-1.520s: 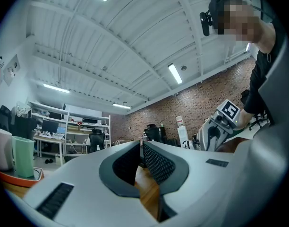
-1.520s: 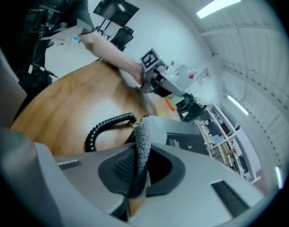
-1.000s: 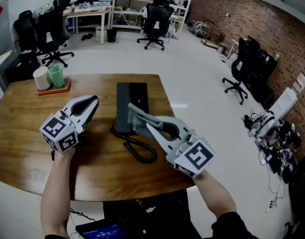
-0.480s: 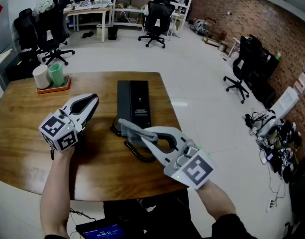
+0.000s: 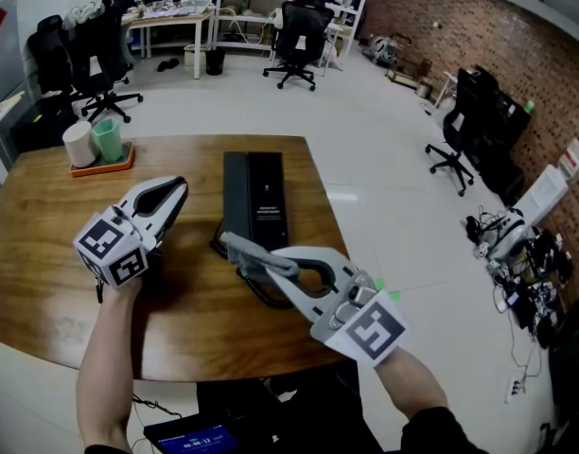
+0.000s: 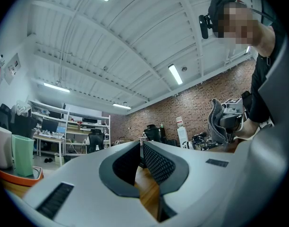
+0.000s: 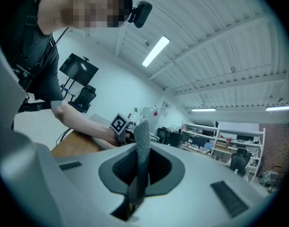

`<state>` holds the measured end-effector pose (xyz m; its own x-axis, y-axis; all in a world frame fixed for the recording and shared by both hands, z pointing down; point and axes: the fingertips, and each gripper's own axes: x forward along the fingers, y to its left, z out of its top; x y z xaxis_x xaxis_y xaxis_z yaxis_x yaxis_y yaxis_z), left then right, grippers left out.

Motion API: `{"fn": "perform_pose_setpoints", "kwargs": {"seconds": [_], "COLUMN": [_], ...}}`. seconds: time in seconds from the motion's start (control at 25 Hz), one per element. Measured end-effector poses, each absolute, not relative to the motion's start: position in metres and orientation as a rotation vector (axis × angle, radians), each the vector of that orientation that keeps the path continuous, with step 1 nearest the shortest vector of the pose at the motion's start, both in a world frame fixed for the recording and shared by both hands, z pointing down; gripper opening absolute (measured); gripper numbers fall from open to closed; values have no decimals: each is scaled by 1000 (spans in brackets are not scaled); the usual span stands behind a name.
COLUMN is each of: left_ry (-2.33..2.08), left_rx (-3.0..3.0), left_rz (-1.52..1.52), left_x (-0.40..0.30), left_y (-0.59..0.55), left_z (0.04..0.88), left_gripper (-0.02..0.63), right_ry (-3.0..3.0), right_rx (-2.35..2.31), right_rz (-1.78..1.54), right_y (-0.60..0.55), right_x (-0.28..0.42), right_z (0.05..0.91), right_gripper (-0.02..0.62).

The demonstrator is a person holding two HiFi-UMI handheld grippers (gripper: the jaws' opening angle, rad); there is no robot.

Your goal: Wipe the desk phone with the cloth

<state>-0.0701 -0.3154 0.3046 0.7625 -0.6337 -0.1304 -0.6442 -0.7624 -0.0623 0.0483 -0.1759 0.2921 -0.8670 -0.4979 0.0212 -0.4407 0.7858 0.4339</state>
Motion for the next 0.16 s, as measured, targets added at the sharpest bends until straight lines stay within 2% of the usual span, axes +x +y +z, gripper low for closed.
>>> {"fn": "perform_pose_setpoints", "kwargs": {"seconds": [0.16], "left_ry": [1034], "left_rx": [-2852], "left_rz": [155], "left_x": [-70], "left_y": [-317], "left_z": [305], "left_gripper": [8], "right_ry": [-2843], "right_rx": [743], "right_rz": [-648], "right_y": [-174], "right_x": [47], "right_z": [293], "right_gripper": [25]}}
